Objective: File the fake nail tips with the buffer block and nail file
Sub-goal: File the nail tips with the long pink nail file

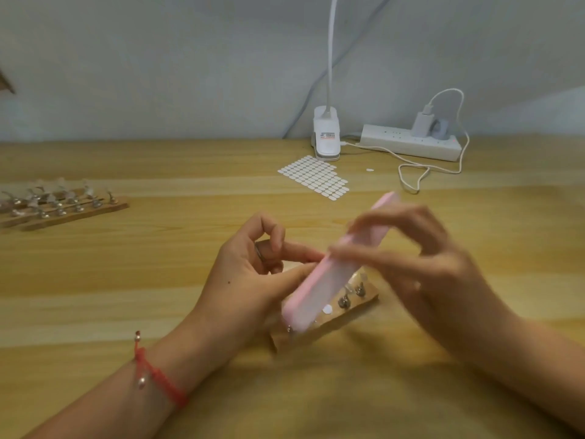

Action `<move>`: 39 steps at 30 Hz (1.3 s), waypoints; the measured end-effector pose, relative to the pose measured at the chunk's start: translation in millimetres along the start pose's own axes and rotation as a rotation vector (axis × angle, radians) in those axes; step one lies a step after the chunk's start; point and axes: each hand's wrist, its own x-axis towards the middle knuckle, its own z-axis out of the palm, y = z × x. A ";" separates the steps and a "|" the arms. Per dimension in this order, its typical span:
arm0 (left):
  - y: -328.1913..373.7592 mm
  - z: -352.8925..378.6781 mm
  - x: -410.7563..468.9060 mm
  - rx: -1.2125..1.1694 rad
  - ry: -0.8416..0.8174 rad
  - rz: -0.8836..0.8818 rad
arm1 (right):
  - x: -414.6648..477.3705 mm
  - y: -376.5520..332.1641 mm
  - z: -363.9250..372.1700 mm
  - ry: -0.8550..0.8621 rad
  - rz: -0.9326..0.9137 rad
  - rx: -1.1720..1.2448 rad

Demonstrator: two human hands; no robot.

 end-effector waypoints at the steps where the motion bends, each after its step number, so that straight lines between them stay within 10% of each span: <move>1: -0.6 0.9 -0.5 0.031 0.012 0.022 | -4.0 -9.9 4.4 -0.022 -0.066 0.026; 39: -3.0 7.0 -6.2 0.219 0.109 0.281 | 1.9 5.0 4.6 0.089 -0.044 -0.015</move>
